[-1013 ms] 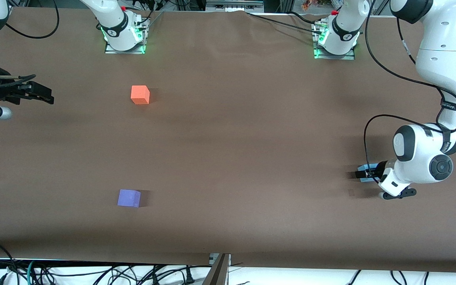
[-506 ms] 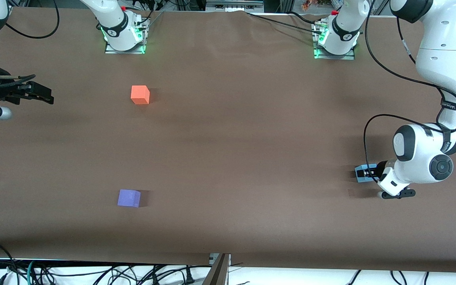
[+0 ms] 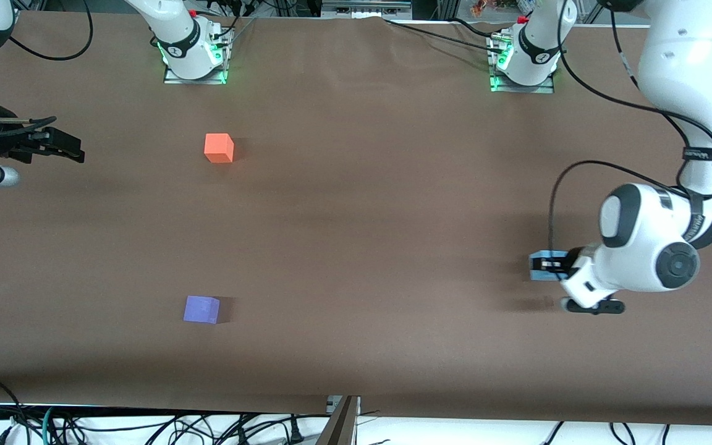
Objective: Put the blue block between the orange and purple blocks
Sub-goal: 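Carry the light-blue cube with the left gripper toward the table middle, then set down the cube with the left gripper while the right gripper approaches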
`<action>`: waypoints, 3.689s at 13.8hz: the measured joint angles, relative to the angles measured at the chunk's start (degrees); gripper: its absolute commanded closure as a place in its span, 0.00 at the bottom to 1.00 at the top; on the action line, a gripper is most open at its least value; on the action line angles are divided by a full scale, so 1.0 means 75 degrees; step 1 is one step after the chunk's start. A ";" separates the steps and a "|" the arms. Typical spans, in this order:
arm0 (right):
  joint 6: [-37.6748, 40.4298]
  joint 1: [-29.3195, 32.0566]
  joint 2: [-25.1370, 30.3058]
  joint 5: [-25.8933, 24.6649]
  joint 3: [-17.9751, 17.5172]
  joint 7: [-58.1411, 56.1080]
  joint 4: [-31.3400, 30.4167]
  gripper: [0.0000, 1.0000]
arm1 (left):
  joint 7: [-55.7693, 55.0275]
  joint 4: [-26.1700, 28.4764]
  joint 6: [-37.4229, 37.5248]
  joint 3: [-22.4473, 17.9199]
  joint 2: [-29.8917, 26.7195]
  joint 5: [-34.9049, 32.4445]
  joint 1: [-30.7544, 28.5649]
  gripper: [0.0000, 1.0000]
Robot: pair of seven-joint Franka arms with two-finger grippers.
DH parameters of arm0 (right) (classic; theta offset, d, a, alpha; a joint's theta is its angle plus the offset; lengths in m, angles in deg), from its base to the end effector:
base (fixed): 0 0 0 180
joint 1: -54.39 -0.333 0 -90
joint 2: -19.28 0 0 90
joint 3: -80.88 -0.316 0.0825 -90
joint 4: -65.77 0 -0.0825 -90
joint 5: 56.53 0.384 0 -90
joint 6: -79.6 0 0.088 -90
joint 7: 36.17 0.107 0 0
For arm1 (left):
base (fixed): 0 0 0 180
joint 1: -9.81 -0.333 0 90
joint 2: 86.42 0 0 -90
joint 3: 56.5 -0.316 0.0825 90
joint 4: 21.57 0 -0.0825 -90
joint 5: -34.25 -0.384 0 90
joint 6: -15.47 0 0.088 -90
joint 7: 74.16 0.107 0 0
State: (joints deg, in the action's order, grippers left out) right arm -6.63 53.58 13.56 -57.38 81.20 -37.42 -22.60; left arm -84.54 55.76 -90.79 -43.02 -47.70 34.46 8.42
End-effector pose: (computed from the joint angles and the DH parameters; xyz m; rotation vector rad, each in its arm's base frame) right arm 0.5750 0.0034 0.5761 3.1194 0.0474 -0.2145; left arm 0.7025 -0.1156 0.3228 3.0089 0.0155 -0.2722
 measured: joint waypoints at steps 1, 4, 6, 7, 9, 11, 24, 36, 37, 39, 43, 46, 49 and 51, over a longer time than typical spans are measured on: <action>0.0000 0.0000 0.0000 0.0000 0.0000 0.0000 0.0000 0.00 | -0.0753 -0.0161 0.0054 0.0240 -0.0044 0.0004 0.0345 1.00; 0.0000 -0.0001 -0.0002 0.0000 -0.0001 0.0000 0.0000 0.00 | -0.2909 -0.0373 -0.0464 0.0513 0.0057 0.0007 0.1692 1.00; 0.0000 0.0000 -0.0009 0.0000 -0.0001 0.0000 0.0000 0.00 | -0.4105 -0.0595 -0.1174 0.0507 0.0334 0.0015 0.2428 1.00; 0.0000 -0.0001 -0.0029 0.0000 -0.0001 0.0000 0.0000 0.00 | -0.4580 -0.0733 -0.1526 0.0505 0.0522 0.0074 0.2663 1.00; -0.0002 -0.0012 -0.0139 -0.0001 -0.0011 0.0000 0.0000 0.00 | -0.5149 -0.0946 -0.2193 0.0503 0.0914 0.0288 0.2970 1.00; -0.0051 -0.0007 -0.0270 -0.0003 -0.0014 0.0000 -0.0001 0.00 | -0.5600 -0.1036 -0.2755 0.0485 0.1311 0.0310 0.3326 1.00; -0.0530 -0.0291 -0.0638 0.0482 -0.0116 0.0191 0.0000 0.00 | -0.6121 -0.1170 -0.3698 -0.0567 0.2454 0.0310 0.4847 0.69; -0.1634 -0.1572 -0.1462 0.0510 -0.0145 0.1565 -0.0001 0.00 | -0.6131 -0.1561 -0.3034 -0.0645 0.2316 0.0134 0.4897 0.00; -0.1885 -0.1734 -0.1550 0.0510 -0.0147 0.1713 0.0001 0.00 | -0.6133 -0.1609 -0.2985 -0.0649 0.2134 0.0316 0.4859 0.00; -0.2245 -0.2028 -0.1765 0.0511 -0.0149 0.1875 0.0058 0.00 | -0.6140 -0.1636 -0.2733 -0.0675 0.1699 0.0458 0.4780 0.00; -0.2854 -0.2529 -0.2469 0.0555 -0.0153 0.2518 0.0461 0.00 | -0.6145 -0.1652 -0.1520 -0.0729 0.0852 0.0459 0.4437 0.00; -0.3693 -0.2957 -0.2913 0.0595 -0.0156 0.3143 0.0587 0.00 | -0.6146 -0.1663 -0.0334 -0.0784 0.0083 0.0459 0.3786 0.00; -0.4243 -0.3213 -0.3149 0.0966 -0.0154 0.3358 0.0614 0.00 | -0.5896 -0.1671 0.1025 -0.0779 -0.0714 0.0464 0.2736 0.00; -0.4561 -0.3323 -0.3253 0.1303 -0.0154 0.3366 0.0619 0.00 | -0.5039 -0.1680 0.1963 -0.0777 -0.1273 0.0471 0.2095 0.00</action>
State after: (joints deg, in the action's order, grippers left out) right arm -40.83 28.65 -10.84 -47.61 80.04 -12.17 -17.96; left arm -122.33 43.16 -76.06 -48.85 -57.24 37.99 24.14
